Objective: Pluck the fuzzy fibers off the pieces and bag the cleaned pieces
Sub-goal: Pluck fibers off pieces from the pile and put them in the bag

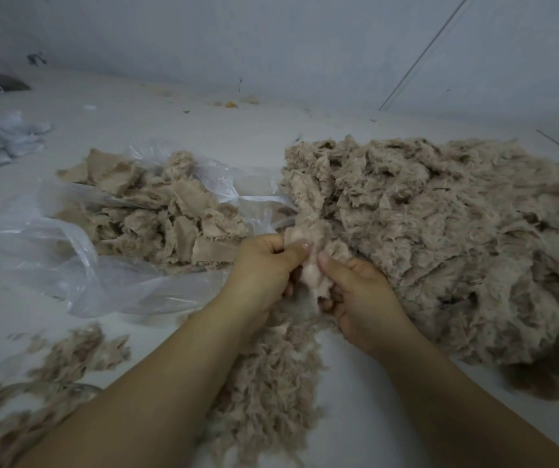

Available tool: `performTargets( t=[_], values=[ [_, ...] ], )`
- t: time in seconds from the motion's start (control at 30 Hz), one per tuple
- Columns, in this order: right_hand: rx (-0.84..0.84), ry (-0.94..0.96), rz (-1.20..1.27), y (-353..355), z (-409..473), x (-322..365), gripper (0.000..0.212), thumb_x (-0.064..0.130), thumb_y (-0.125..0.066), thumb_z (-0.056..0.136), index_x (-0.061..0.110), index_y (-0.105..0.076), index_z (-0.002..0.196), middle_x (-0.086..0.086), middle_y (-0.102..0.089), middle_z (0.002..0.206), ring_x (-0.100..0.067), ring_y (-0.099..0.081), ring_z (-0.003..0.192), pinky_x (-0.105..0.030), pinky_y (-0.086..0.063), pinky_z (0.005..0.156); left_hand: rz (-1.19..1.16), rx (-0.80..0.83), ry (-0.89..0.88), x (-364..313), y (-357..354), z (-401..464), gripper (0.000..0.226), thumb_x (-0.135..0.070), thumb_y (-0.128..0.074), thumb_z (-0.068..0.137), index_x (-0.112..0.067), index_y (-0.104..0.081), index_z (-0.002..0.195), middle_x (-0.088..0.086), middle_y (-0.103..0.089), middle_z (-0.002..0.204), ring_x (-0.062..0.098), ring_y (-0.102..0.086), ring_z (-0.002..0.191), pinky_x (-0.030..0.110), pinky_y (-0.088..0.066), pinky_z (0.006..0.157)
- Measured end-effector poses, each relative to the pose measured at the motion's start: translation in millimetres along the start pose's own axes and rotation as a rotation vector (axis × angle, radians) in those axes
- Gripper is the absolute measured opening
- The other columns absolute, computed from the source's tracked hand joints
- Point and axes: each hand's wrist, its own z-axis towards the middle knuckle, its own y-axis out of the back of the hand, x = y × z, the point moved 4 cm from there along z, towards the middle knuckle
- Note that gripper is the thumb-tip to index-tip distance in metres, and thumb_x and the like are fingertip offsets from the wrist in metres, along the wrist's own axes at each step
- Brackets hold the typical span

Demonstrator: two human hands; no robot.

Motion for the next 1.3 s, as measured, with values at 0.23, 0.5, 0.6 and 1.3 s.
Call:
performTargets(
  t=[0.23,0.5,0.6,1.3],
  values=[
    [-0.153,-0.049,0.110,7.5,2.2,-3.4,0.036,0.021,-0.056,0.098,0.020,-0.063,0.063,0.006,-0.035,0.044,-0.005,-0.034,0.038,-0.021,-0.034,0.043,0.019,-0.247,-0.056,1.1,27.8,17.3,0.045,-0.020,-0.063,0.096,-0.014,-0.050,0.053,0.008,-0.048,0.047,0.016,-0.036,0.033,0.018,-0.029,0.037],
    [-0.074,0.043,0.011,4.5,3.0,-2.9,0.025,0.037,-0.065,0.080,0.025,-0.072,0.059,0.010,-0.040,0.043,-0.004,-0.038,0.041,-0.019,-0.040,0.045,0.336,-0.122,-0.172,-10.1,25.6,13.9,0.032,-0.025,-0.059,0.097,-0.034,-0.046,0.124,0.012,-0.067,0.068,0.017,-0.055,0.041,0.024,-0.040,0.036],
    [-0.082,0.049,0.014,6.1,4.4,-3.8,0.022,0.038,-0.067,0.078,0.024,-0.073,0.062,0.008,-0.033,0.045,-0.006,-0.032,0.043,-0.021,-0.036,0.044,0.402,-0.163,-0.304,-16.4,28.4,4.5,0.027,-0.043,-0.064,0.090,-0.034,-0.054,0.113,0.010,-0.058,0.054,0.015,-0.049,0.042,0.026,-0.039,0.038],
    [-0.042,0.038,-0.126,4.3,1.5,0.0,0.013,0.022,-0.068,0.088,0.015,-0.076,0.080,-0.011,-0.066,0.069,-0.015,-0.056,0.057,-0.021,-0.035,0.045,0.105,0.241,0.008,-4.0,5.8,-9.9,0.063,-0.053,-0.067,0.076,0.009,-0.062,0.085,0.014,-0.058,0.053,0.021,-0.047,0.033,0.019,-0.032,0.035]
  ],
)
